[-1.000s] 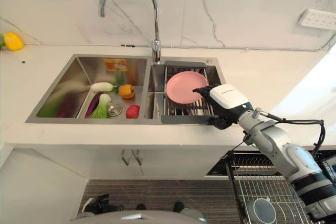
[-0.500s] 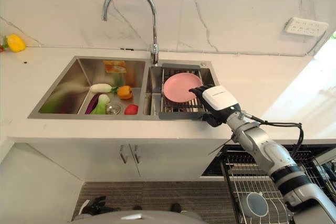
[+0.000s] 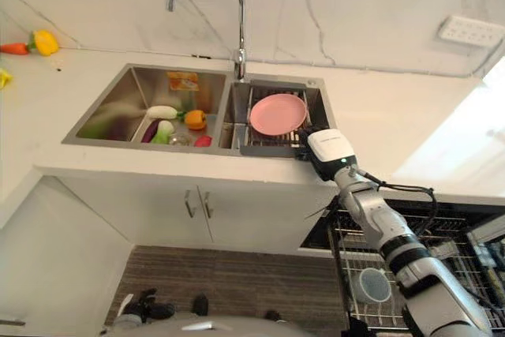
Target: Place the dishes in the dishwasher.
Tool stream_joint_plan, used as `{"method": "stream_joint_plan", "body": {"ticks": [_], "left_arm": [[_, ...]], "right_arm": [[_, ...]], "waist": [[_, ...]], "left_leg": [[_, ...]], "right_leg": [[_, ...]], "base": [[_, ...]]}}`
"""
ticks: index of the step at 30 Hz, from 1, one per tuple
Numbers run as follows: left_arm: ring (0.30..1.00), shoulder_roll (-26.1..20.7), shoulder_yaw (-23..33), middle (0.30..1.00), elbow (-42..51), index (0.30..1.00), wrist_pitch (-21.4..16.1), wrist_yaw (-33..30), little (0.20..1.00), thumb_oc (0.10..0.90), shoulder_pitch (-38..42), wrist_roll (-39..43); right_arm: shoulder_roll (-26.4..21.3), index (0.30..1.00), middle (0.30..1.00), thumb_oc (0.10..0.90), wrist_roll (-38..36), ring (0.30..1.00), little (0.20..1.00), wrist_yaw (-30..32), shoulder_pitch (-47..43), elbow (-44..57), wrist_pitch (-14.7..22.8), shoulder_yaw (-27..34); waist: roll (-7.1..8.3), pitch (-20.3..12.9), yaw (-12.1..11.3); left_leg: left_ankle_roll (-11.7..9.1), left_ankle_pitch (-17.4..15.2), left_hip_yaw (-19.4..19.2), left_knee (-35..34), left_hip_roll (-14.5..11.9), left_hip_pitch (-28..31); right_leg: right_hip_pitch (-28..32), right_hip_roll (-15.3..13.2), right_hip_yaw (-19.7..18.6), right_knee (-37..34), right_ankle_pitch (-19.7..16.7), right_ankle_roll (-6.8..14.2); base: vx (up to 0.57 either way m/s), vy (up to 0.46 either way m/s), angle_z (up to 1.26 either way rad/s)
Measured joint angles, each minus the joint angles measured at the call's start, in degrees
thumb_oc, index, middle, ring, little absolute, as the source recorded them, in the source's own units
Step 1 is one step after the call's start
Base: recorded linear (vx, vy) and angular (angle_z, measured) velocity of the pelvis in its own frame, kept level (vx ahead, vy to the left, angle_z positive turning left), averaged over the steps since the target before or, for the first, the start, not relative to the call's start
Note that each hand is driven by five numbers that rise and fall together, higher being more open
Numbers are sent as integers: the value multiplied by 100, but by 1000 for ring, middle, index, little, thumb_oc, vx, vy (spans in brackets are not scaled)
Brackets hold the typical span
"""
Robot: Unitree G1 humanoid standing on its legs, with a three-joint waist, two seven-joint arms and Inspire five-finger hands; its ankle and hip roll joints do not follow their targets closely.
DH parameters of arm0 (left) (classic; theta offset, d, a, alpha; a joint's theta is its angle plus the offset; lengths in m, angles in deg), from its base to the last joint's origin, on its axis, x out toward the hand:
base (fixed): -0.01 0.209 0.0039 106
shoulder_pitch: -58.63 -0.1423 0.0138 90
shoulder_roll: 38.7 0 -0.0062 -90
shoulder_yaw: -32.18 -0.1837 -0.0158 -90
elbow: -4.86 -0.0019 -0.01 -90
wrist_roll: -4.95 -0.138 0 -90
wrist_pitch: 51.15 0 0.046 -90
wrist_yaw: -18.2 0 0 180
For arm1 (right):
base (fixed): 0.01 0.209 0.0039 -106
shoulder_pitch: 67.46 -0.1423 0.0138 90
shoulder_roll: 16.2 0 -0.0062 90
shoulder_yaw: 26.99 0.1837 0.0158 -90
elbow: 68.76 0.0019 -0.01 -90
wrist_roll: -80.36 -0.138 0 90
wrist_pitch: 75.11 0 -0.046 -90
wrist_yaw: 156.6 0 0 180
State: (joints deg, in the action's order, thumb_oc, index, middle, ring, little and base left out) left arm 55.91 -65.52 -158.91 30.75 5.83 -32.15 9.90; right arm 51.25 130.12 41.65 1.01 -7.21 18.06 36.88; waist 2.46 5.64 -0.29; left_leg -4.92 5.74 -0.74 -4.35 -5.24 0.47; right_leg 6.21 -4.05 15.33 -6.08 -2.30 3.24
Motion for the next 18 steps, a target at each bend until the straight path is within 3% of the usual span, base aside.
{"method": "stream_joint_plan", "body": {"ticks": [8,18], "left_arm": [[900,-28,11,900,37,900,-16,-127,900,800,-93,12],[900,73,5,900,35,900,-14,-225,900,800,-234,11]], "right_arm": [[39,900,900,800,313,900,900,269,-1,-174,-170,-14],[11,900,900,800,317,900,900,646,-3,-265,-137,-233]], "waist": [[44,39,-72],[-152,-166,-35]], "left_leg": [[5,1,15,-121,105,21],[7,8,135,-121,-2,59]], "right_leg": [[-22,-80,-28,2,-22,42],[62,20,160,1,-28,36]], "base": [[4,-5,3],[3,-7,3]]}}
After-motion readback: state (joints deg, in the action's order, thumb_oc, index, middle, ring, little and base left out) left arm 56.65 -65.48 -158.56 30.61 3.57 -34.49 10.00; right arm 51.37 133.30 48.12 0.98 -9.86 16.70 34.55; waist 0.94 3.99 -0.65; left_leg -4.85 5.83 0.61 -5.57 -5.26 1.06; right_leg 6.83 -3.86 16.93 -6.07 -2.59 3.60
